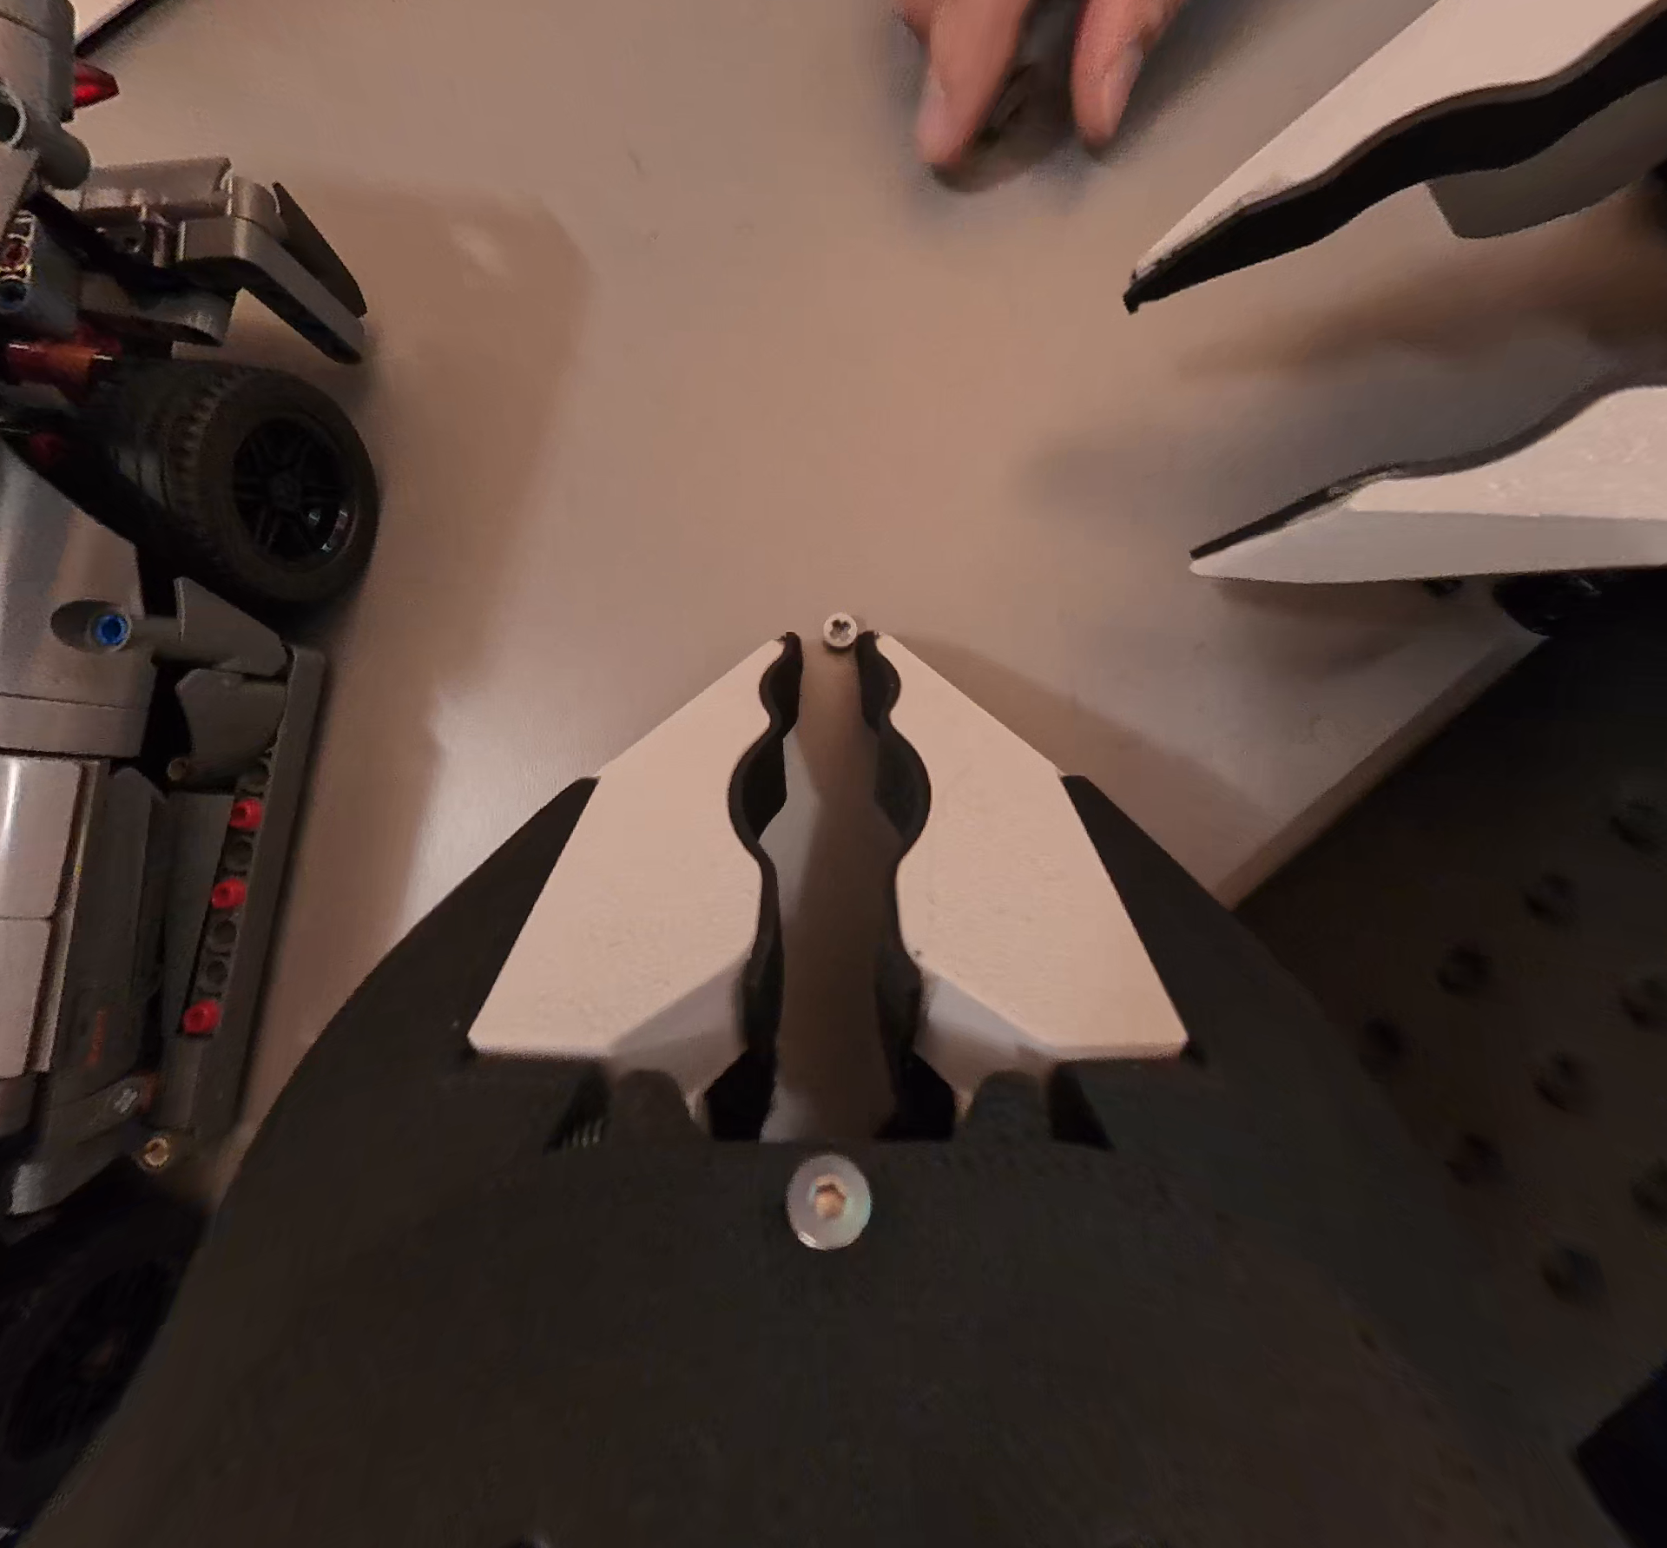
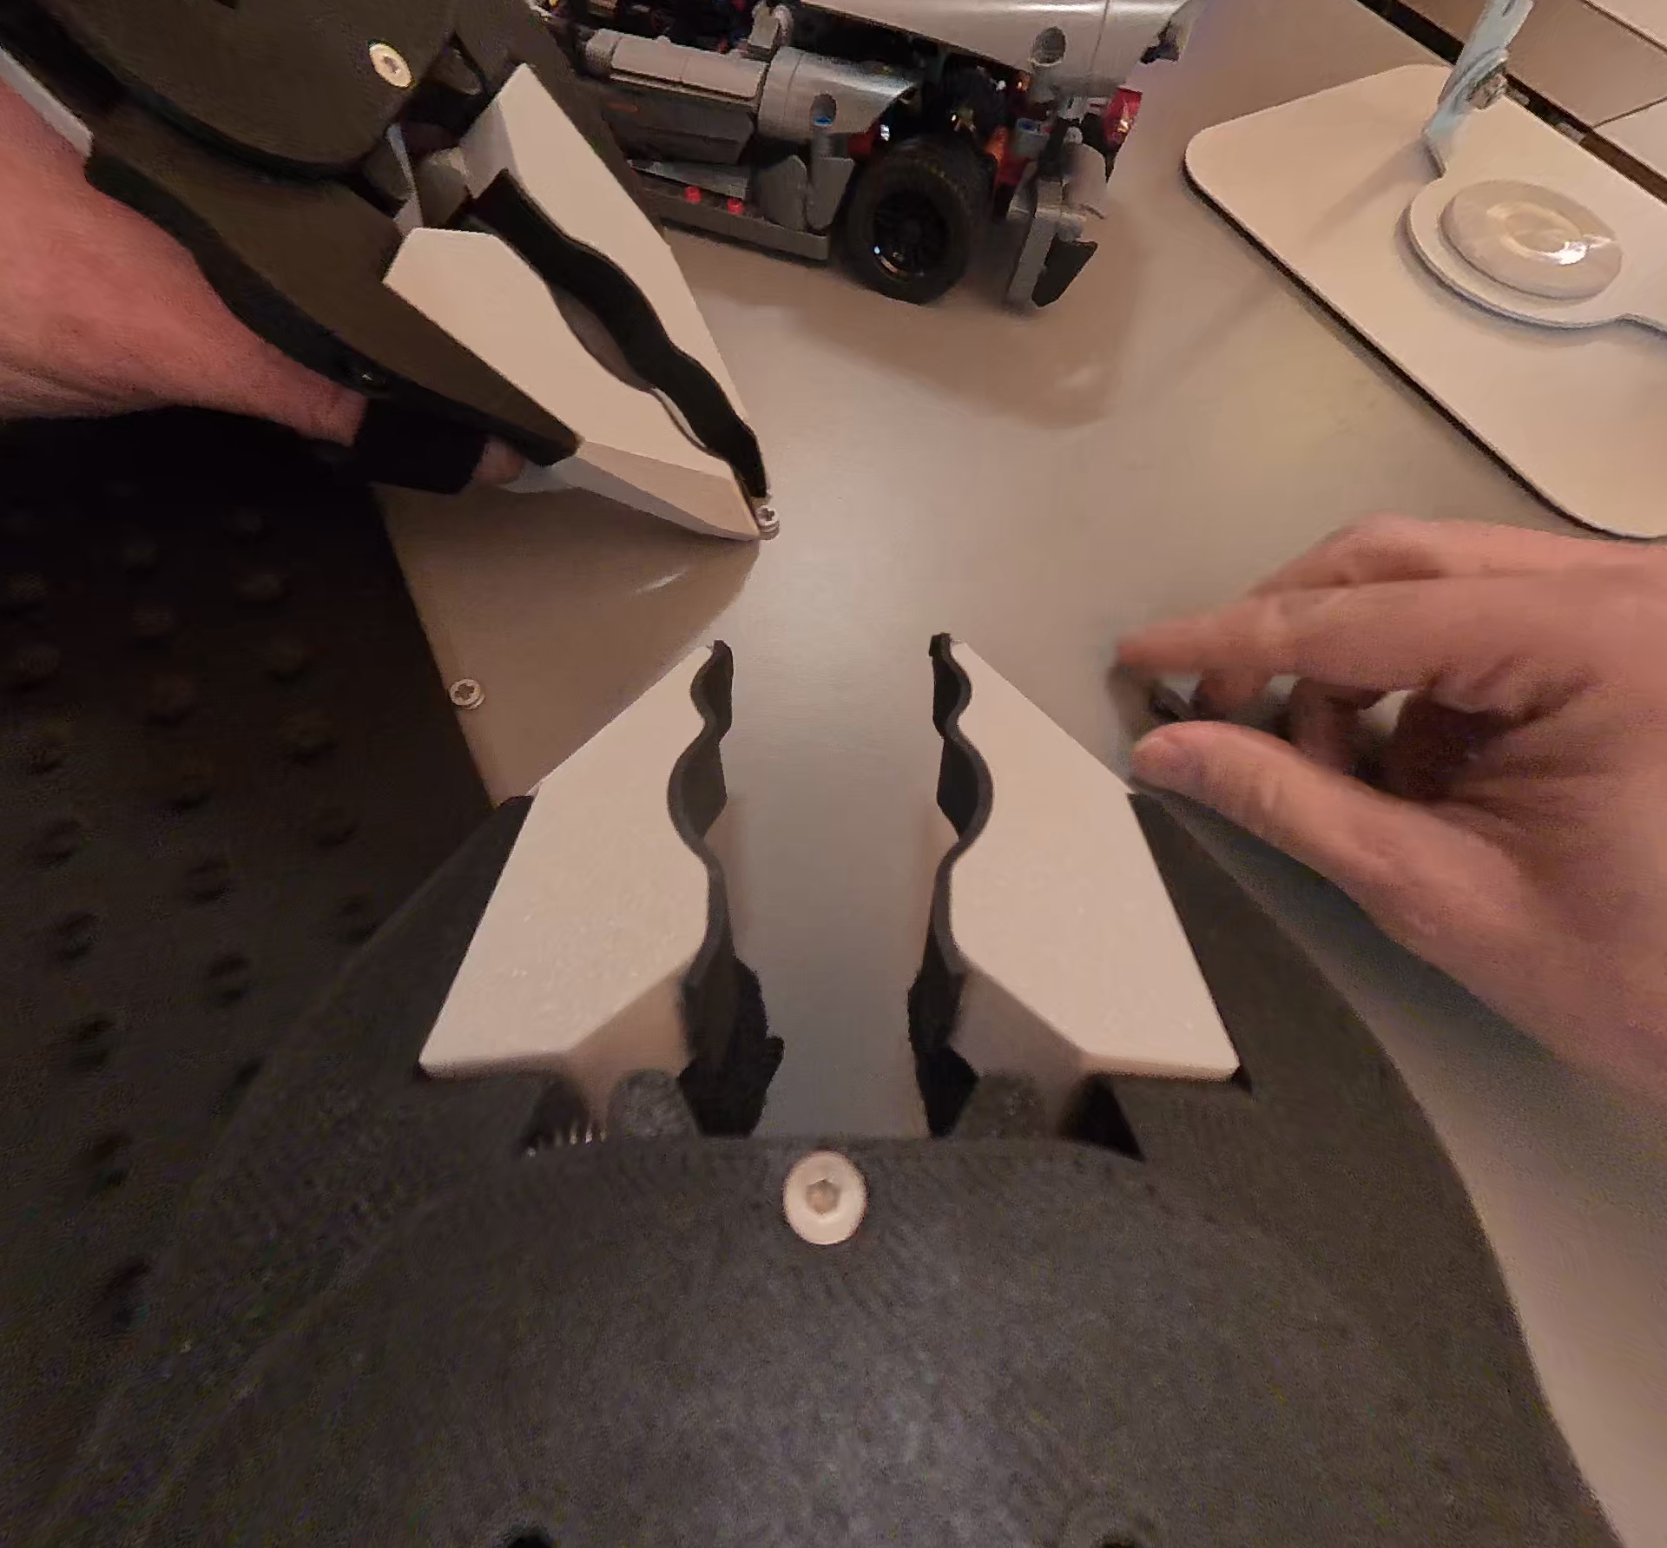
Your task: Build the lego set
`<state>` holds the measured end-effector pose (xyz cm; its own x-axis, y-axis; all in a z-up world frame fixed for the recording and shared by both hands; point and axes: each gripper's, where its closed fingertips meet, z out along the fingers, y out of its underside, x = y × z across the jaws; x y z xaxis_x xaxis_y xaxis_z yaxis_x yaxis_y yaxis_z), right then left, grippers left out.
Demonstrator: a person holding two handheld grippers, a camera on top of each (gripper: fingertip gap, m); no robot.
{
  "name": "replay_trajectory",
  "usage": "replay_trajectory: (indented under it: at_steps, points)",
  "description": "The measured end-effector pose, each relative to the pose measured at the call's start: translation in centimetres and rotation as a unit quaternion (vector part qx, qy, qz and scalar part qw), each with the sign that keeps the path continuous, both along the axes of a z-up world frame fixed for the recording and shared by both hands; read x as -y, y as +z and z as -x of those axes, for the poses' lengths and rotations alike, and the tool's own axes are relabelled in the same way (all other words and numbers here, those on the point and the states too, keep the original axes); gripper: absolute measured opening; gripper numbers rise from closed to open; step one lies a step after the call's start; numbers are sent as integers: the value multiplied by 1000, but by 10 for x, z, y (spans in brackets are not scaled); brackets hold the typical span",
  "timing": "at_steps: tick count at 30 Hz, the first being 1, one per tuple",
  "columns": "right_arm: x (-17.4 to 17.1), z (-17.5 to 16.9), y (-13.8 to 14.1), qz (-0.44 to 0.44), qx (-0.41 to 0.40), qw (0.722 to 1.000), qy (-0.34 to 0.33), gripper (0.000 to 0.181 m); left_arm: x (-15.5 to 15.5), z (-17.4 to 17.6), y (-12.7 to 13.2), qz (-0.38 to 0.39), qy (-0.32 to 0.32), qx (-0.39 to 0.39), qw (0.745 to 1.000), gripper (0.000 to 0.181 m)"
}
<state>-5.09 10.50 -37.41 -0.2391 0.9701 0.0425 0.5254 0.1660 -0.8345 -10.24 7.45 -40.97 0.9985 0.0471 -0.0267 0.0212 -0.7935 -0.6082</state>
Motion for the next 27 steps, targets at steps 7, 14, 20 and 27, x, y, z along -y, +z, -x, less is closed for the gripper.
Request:
replay_trajectory:
  at_steps: [7, 14, 20, 27]
  points:
    - [4, 0, -1, 0, 1, 1000, 11, 43, -7, -3, 0, -1, -11, -5, 1000, 5]
    - [1, 0, 1, 4, -4, 1000, 5, 43, -16, -9, 0, -7, -25, 0, 1000, 9]
    - [8, -1, 4, -5, -12, 1000, 23, 42, -15, -14, 0, -5, -43, 8, 999, 22]
    - [6, -1, 4, -1, -13, 1000, 20, 42, -17, -8, 0, -1, -41, -5, 999, 5]
